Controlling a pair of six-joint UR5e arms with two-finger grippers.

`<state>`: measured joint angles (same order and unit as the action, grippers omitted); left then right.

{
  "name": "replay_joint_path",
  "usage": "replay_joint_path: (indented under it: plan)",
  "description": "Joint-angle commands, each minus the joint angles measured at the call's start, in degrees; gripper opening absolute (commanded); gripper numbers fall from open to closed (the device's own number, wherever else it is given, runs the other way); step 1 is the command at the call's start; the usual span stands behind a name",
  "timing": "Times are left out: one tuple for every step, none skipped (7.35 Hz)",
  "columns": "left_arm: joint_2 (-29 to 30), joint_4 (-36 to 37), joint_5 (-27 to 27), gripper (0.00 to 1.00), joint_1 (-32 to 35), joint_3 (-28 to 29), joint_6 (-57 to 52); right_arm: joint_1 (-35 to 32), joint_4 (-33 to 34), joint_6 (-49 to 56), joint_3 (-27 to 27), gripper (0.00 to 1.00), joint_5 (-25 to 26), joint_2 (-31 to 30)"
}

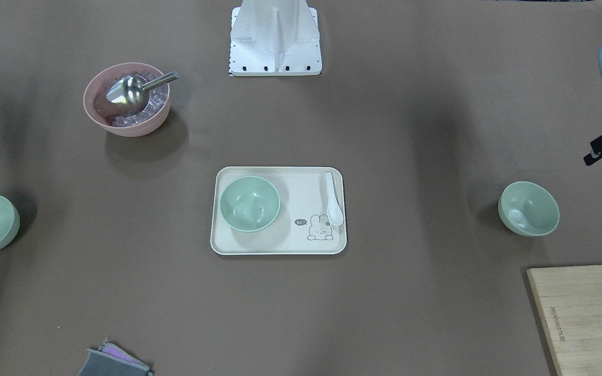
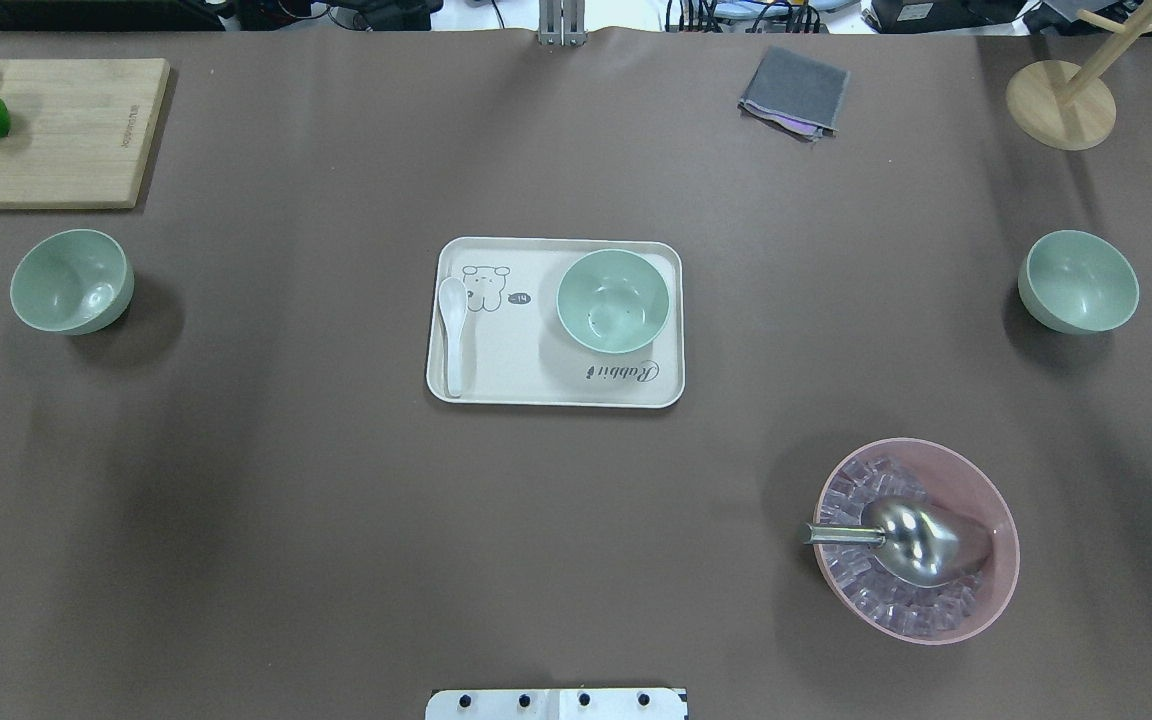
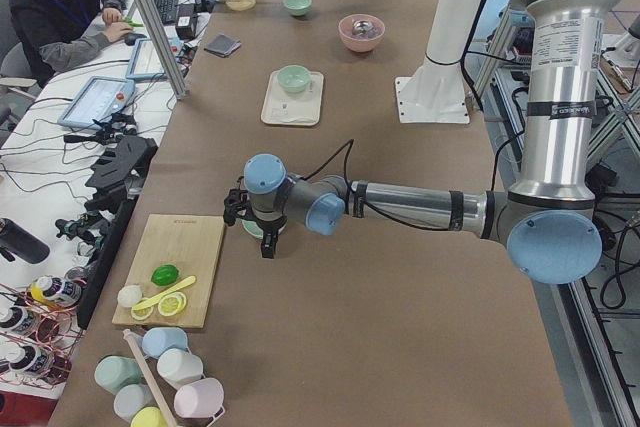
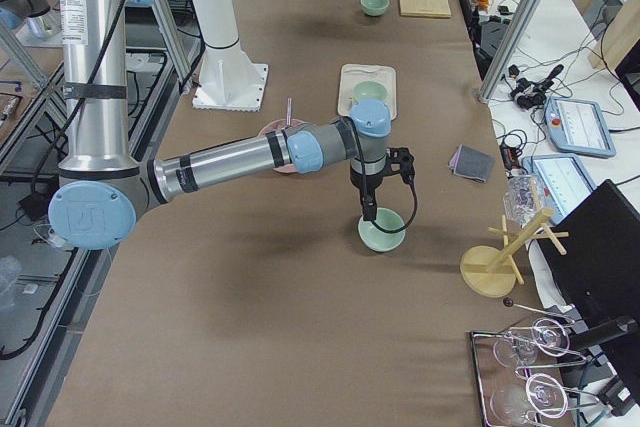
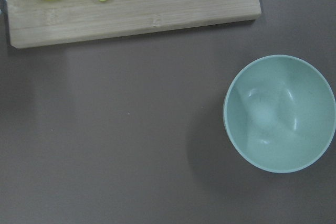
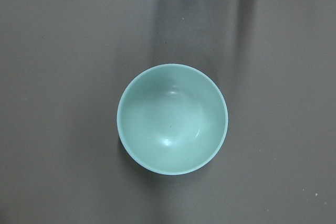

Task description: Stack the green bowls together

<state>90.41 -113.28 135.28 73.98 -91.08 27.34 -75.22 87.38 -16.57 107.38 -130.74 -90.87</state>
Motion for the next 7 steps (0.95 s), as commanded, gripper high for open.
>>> replay_joint_path:
  plan:
    - [3.60, -8.26, -4.14, 0.98, -5.59, 5.45, 11.91, 0.51, -0.01, -1.54, -0.16, 1.00, 0.31, 0.26]
    - [5.46, -8.36, -4.41, 0.98, -5.60, 8.00, 11.94, 0.51, -0.01, -1.54, -0.16, 1.00, 0.31, 0.26]
    - [8.35, -8.45, -4.50, 0.97, -5.60, 10.55, 11.77, 0.51, -0.01, -1.54, -0.16, 1.00, 0.31, 0.26]
    - [9.77, -8.45, -4.59, 0.97, -5.60, 12.14, 11.16, 0.51, -0.01, -1.54, -0.16, 1.00, 0.31, 0.26]
    - [9.87, -8.45, -5.63, 0.97, -6.12, 12.07, 10.81, 0.60, -0.01, -1.54, -0.16, 1.00, 0.31, 0.43]
    - [9.70, -9.67, -7.30, 0.97, -8.30, 12.50, 10.54, 0.60, 0.07, -1.54, -0.16, 1.00, 0.31, 0.52]
    - [9.35, -12.12, -7.40, 0.97, -8.76, 13.29, 10.54, 0.60, 0.07, -1.54, -0.16, 1.00, 0.31, 0.52]
